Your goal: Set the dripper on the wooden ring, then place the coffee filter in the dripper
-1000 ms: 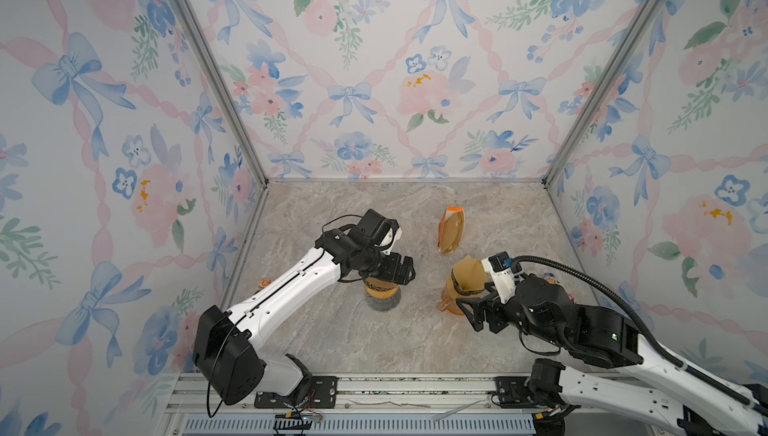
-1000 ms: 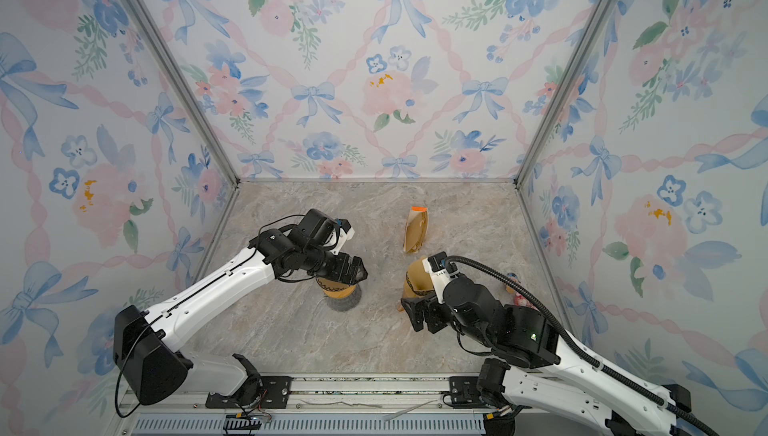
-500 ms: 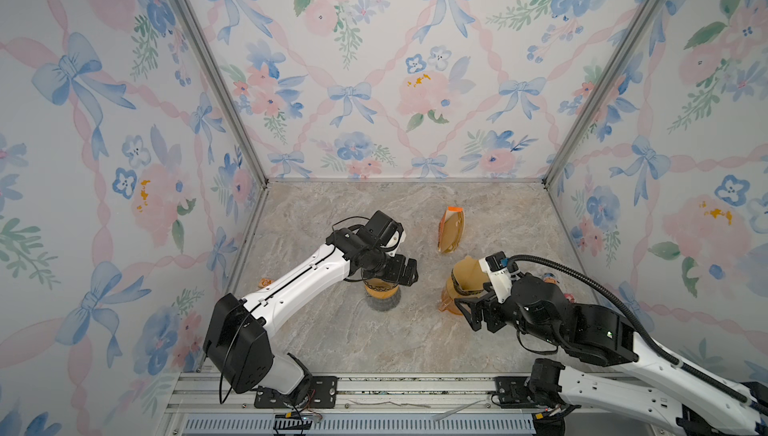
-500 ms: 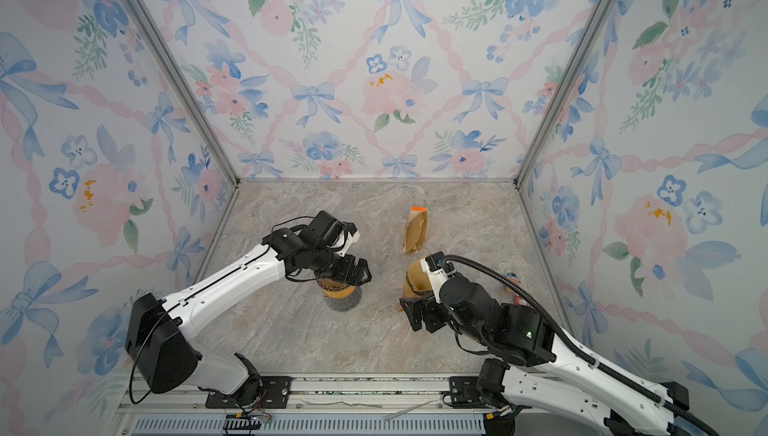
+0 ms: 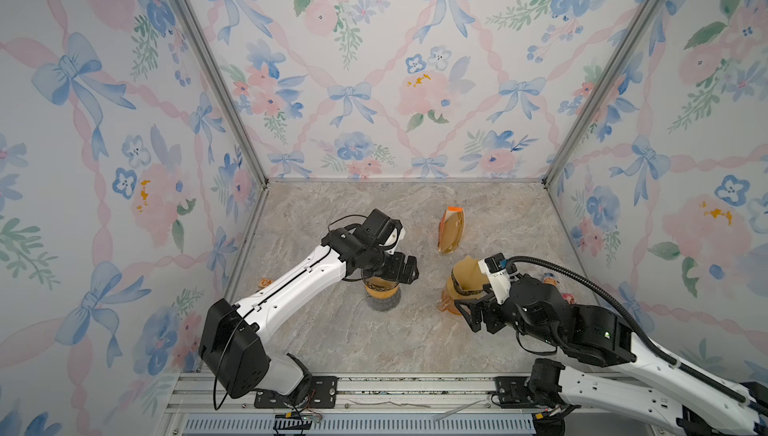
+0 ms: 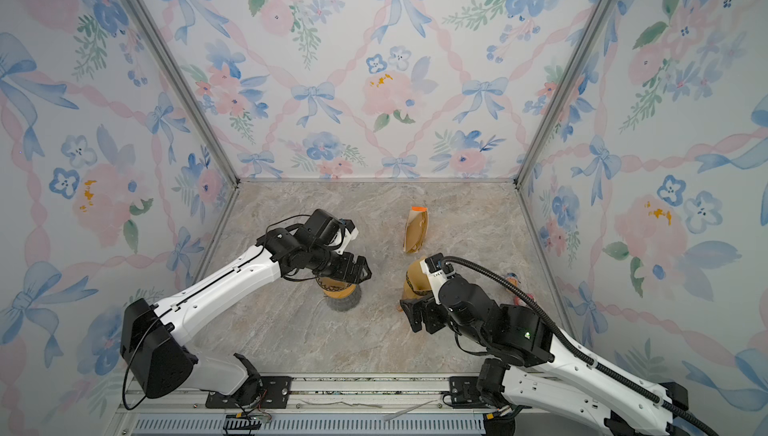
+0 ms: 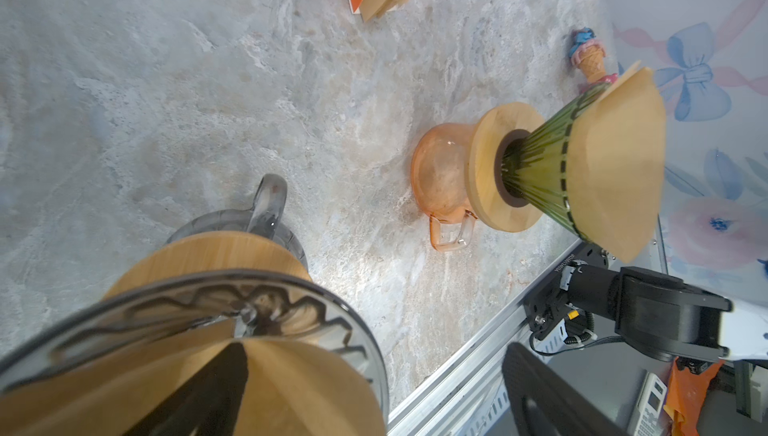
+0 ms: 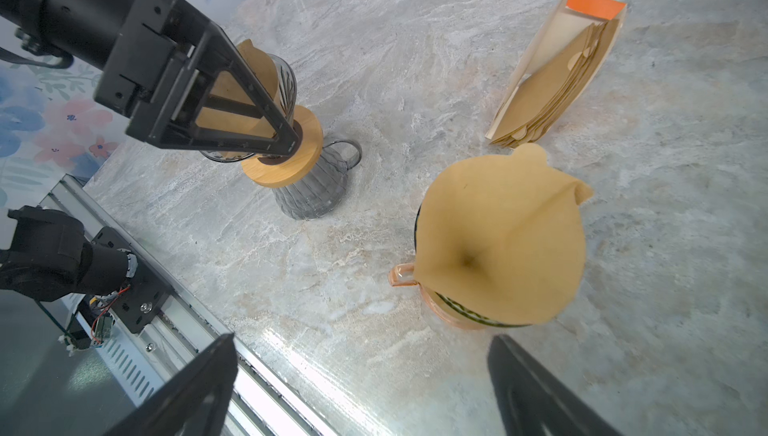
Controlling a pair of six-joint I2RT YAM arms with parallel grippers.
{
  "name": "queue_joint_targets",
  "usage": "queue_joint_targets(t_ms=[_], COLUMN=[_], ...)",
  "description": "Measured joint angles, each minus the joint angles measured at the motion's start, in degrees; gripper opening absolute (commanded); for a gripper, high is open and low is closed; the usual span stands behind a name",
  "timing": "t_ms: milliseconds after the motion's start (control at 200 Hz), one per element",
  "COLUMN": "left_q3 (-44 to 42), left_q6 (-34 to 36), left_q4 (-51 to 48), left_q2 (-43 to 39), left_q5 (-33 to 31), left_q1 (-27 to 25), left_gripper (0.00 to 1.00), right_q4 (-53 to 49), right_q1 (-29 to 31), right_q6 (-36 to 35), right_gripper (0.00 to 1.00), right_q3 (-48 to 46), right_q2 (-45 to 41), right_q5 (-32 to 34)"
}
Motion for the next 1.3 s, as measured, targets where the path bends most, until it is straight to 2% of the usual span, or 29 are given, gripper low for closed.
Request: queue_joint_targets(t_ms=[195,390,600,820,995,1110,1200,1300], left_q3=[0.0,0.0,-0.02,-0.17,-0.48,-0.46,-0.07,1.07], left_q6=[0.42,0.61,1.05,0.83,0.85,1.46,2.38,3.63], left_q4=[0.02,0.0,-0.81,-2.23,-2.54,-2.56,-2.78,-3.3], left_q2=[-3.17,-5.4,-6.86,-10.03,-8.41,-7.04,-6.6,-6.47], left_q5=[0.63,0.61,-0.46,-1.51,-0.87,-1.01,-1.49,-2.14], left_q1=[0.0,0.0,0.0,0.0,-0.5,-0.74,-0.74,-0.74], left_gripper=[0.98,0.9,0.89,0.92,0.95,0.9,0.78,0.71], right_q4=[0.0,0.07,0.81,1.81,2.89,3.1,3.1,3.08], right_q1=[0.0,0.0,-0.02,-0.07,-0.11,-0.11,-0.11,-0.11], right_q6=[0.0,0.02,0.24,0.61,0.61,0.61,0.59,0.61], right_gripper=[0.96,0.96,0.96,0.96,0.96,0.96,0.96,0.96], right_q3=[-0.02,-0.02,-0.02,-0.02,-0.02,-0.02,-0.02,-0.02], right_q2=[0.02,0.68,1.2,2.47,4.2,4.55,4.68,4.74], right_q5=[-0.2,-0.63,-1.36,-2.14,-2.82,-3.21,-3.28,-3.26])
